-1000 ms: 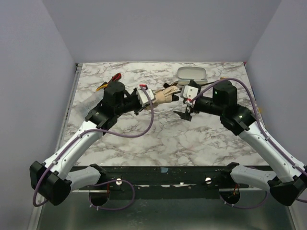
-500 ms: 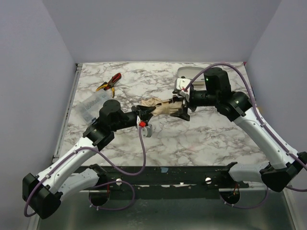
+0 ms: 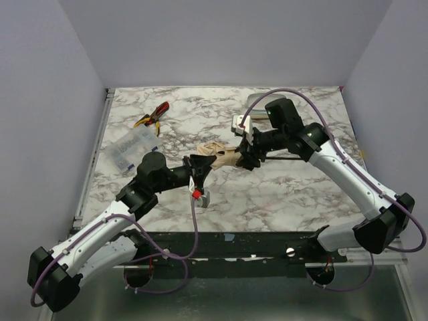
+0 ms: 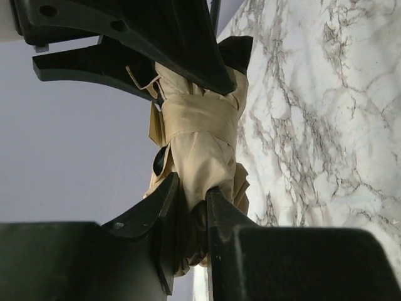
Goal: Open the umbrella
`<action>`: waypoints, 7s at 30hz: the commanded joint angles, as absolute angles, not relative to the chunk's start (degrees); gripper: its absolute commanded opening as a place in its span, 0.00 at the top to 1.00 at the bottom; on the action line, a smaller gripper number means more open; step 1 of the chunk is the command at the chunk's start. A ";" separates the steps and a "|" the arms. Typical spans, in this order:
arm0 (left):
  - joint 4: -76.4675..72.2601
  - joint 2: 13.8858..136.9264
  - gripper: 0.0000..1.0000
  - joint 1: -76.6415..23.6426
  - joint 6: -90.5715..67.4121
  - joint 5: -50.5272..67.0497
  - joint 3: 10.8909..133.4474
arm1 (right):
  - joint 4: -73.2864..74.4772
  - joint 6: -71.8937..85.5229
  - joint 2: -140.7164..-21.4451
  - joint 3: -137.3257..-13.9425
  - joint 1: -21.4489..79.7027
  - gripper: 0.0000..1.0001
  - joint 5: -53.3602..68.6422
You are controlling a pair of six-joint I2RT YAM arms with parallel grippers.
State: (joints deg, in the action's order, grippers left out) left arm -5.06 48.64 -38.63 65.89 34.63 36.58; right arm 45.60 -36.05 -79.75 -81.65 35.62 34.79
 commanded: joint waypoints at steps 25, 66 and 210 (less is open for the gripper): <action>22.05 55.45 0.60 -32.72 30.96 52.69 65.46 | 36.94 -49.75 -70.96 -73.99 36.88 1.00 36.25; 29.22 67.56 1.00 -37.24 34.08 39.51 71.05 | 27.88 -65.21 -64.98 -68.22 47.01 1.00 29.53; -34.60 76.71 1.00 -20.38 -36.36 53.00 64.49 | -18.37 31.56 -87.52 -94.52 25.80 0.59 42.09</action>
